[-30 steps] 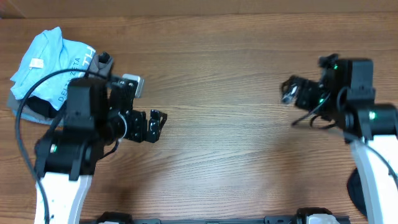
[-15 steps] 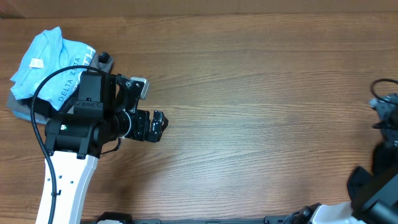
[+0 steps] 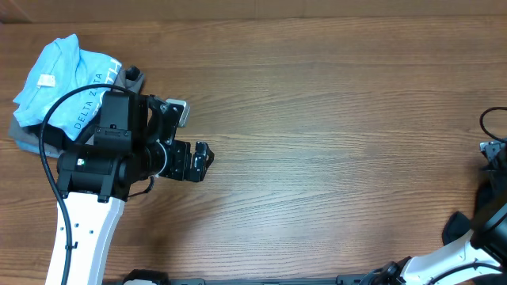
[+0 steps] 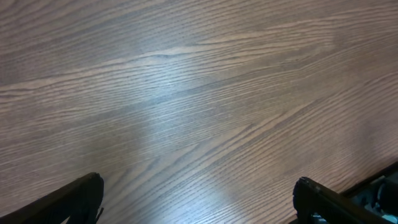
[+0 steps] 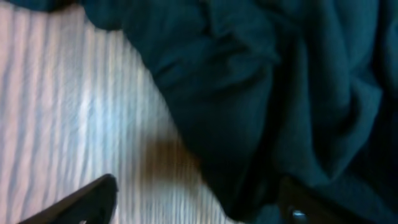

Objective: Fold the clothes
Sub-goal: 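Reach the right gripper to the crumpled black t-shirt at right edge, then grasp the black t-shirt edges with both grippers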

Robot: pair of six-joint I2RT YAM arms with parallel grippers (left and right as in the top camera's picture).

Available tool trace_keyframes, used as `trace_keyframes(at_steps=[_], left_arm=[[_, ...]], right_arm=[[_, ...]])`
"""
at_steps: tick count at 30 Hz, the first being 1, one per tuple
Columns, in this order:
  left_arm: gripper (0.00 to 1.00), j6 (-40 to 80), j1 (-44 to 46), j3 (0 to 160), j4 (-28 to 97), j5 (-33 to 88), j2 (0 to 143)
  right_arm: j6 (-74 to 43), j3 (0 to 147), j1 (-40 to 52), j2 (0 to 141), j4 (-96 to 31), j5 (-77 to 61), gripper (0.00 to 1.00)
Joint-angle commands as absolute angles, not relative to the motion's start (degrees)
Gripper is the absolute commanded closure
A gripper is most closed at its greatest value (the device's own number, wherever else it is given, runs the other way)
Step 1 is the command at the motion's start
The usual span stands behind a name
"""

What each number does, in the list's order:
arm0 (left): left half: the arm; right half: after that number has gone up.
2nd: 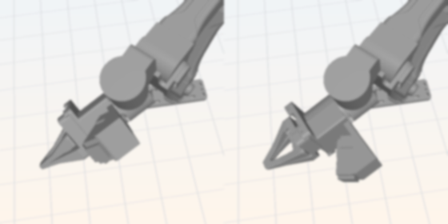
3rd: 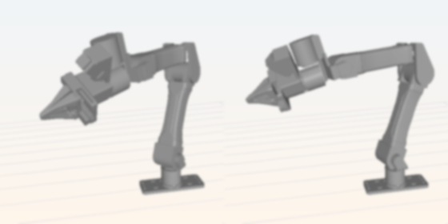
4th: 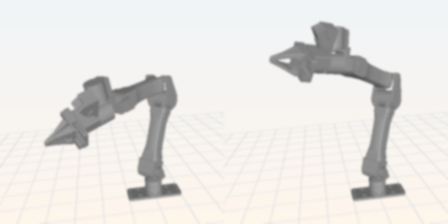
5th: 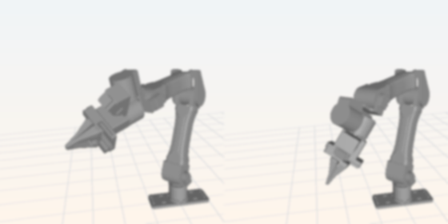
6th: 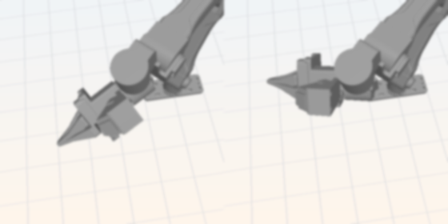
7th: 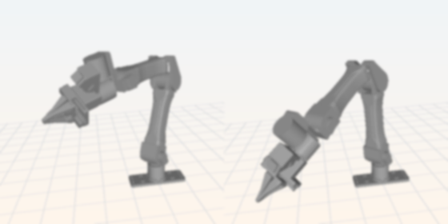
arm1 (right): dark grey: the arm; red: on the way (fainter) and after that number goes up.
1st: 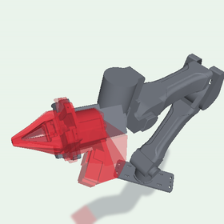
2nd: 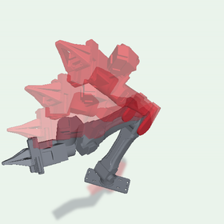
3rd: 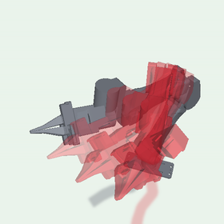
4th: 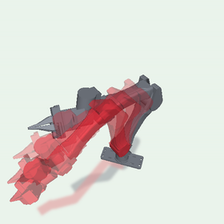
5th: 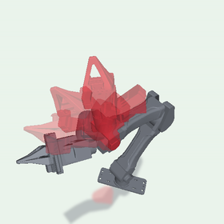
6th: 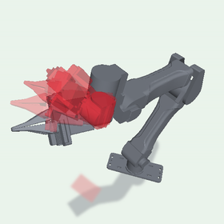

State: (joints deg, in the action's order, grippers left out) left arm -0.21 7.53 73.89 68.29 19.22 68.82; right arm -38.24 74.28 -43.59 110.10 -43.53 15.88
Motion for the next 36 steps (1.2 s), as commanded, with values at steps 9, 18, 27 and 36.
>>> trace_keyframes(at_steps=[9,18,27,36], left_arm=[[0.0,-1.3,7.9,75.2,67.8,18.9,69.0],[0.0,-1.3,7.9,75.2,67.5,16.1,68.9],[0.0,-1.3,7.9,81.4,74.0,3.4,68.9],[0.0,-1.3,7.9,86.8,74.2,4.6,68.9]], right_arm=[[-36.6,75.5,-41.8,115.3,-44.5,9.0,0.96],[-27.2,75.6,-19.0,112.5,-40.9,-14.2,0.96],[-21.3,75.6,14.6,112.4,-37.6,-16.8,0.8],[-18.3,76.0,29.6,108.3,-39.0,-4.2,0.51]])
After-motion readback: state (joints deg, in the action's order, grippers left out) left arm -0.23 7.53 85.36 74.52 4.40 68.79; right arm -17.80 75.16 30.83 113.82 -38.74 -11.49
